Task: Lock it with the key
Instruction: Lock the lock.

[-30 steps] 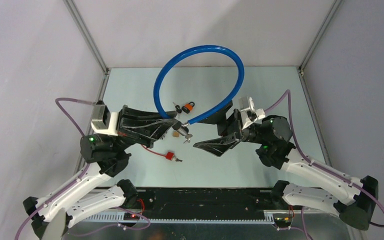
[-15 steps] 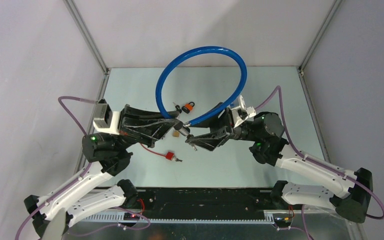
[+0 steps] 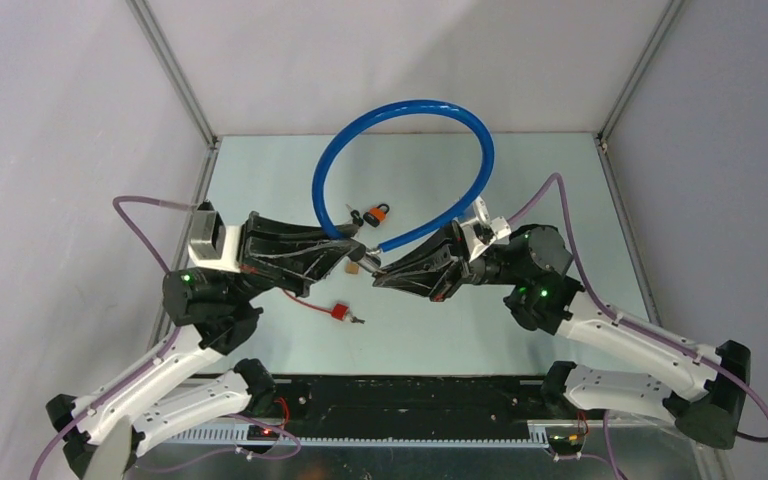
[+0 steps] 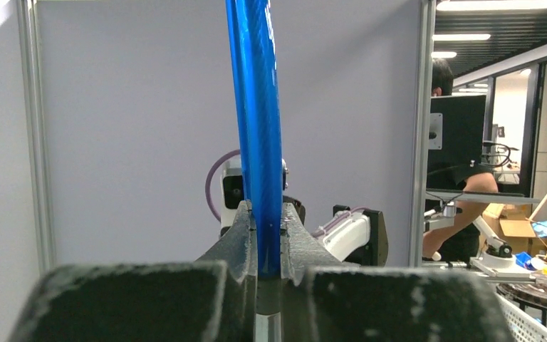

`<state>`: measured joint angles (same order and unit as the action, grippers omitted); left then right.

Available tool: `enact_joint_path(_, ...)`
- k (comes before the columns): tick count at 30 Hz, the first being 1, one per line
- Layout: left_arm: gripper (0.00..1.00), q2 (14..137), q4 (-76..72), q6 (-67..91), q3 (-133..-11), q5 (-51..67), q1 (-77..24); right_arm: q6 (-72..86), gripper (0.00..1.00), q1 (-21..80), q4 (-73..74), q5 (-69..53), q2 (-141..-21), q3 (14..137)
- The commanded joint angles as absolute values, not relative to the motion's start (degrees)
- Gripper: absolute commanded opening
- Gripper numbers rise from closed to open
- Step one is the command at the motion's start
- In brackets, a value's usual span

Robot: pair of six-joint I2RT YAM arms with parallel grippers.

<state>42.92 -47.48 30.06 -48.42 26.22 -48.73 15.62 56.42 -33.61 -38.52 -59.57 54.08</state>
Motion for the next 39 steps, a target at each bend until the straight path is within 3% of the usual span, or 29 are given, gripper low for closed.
enact_joint_path(1,0.0,38.82,-47.18,25.03,-51.92,25.37,-48.62,13.48,0.0,54.83,-23.16,-39.77,-56.76,56.3)
enact_joint_path(10,0.0,36.96,-45.34,23.39,-52.92,27.03,-48.68,19.33,0.0,52.27,-16.62,-47.51,-57.5,56.3)
enact_joint_path(19,0.0,37.31,-43.38,22.64,-52.66,32.23,-48.65,43.86,0.0,47.96,-37.95,-57.03,-60.6,56.25)
enact_joint_path(31,0.0,35.38,-50.42,24.24,-46.86,12.42,-48.75,16.65,0.0,56.96,-32.5,-24.66,-52.27,47.2)
enact_joint_path(39,0.0,36.53,-52.85,24.6,-44.26,9.72,-48.73,27.47,0.0,54.15,-39.74,-26.61,-52.32,46.68)
